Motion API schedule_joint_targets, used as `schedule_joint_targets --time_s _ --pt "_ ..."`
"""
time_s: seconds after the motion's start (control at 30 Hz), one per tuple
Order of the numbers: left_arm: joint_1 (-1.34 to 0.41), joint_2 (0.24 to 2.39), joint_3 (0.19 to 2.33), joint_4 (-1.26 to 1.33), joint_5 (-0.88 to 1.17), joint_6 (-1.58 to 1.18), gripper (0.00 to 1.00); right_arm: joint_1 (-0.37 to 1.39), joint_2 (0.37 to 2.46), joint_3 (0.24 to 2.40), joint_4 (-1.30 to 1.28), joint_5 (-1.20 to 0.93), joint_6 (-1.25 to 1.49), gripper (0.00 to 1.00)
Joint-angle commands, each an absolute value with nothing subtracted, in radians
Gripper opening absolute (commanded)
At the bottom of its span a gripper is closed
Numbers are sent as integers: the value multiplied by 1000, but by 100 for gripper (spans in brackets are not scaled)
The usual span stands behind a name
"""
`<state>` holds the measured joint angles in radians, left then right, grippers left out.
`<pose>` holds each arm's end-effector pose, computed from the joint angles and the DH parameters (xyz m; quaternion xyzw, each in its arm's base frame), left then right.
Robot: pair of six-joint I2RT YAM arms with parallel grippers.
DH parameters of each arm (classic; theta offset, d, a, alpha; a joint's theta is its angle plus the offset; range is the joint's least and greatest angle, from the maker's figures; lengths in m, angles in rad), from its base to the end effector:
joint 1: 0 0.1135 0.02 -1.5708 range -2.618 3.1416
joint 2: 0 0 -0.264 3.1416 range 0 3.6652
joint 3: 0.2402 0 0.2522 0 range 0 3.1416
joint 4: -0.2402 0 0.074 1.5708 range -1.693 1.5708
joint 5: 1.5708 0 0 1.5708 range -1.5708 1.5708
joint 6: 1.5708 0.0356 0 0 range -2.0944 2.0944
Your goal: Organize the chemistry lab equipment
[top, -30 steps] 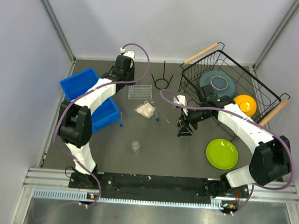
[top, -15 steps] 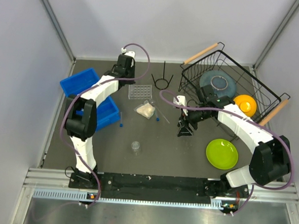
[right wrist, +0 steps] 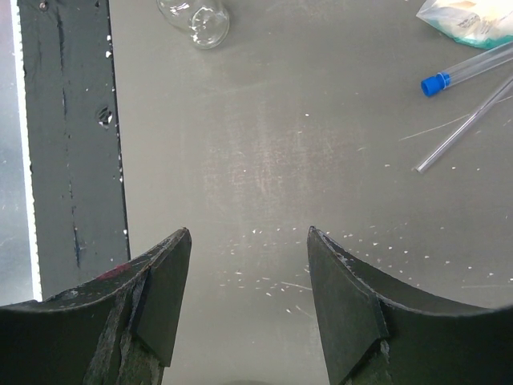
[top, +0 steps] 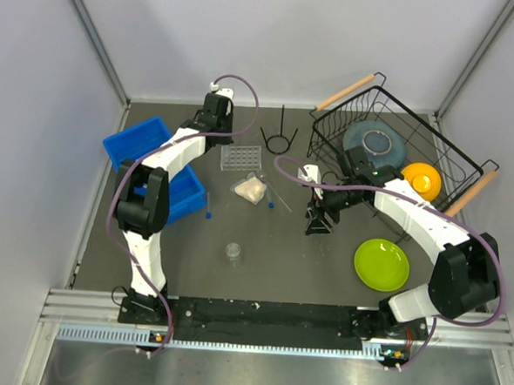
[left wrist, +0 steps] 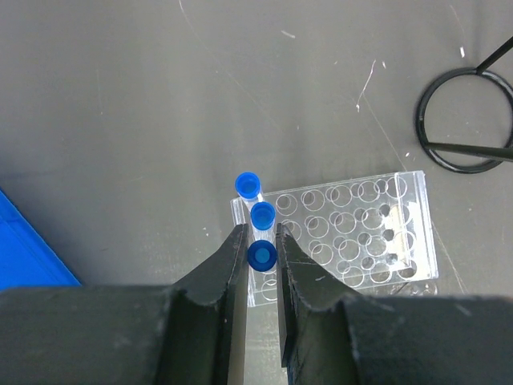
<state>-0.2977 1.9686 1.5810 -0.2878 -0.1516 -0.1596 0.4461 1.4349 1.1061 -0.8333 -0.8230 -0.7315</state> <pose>0.4384 -0.1289 0.2516 0.0293 0.8990 -0.0314 0.4359 0.2364 0.1420 0.2626 -0.5659 0.7013 0.3612 0.2398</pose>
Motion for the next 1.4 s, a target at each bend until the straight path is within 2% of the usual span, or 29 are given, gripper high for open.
schedule_joint_targets --time_s 0.0,0.47,0.77,0.93,0.97,1.07,1.27,1.37 --pt "-290 1982 1612 -278 -166 -144 12 440 1427 1111 -813 -838 -747 60" --pt "-290 1988 1597 -299 -155 -138 12 439 1437 1112 -815 -842 -746 60" --pt "-290 2011 1595 -305 -149 -146 17 440 1437 1114 -815 -836 -744 61" --pt "-290 2011 1595 -316 -156 -149 31 439 1439 1114 -815 -833 -744 61" --pt "-288 2002 1595 -316 -156 -150 40 439 1440 1114 -815 -833 -744 61" --pt "-290 1976 1586 -316 -161 -156 48 440 1440 1112 -816 -833 -744 61" --pt "-290 1886 1554 -321 -178 -152 54 439 1447 1111 -818 -828 -749 61" --pt "-290 1798 1520 -321 -166 -150 63 440 1445 1108 -818 -813 -753 61"
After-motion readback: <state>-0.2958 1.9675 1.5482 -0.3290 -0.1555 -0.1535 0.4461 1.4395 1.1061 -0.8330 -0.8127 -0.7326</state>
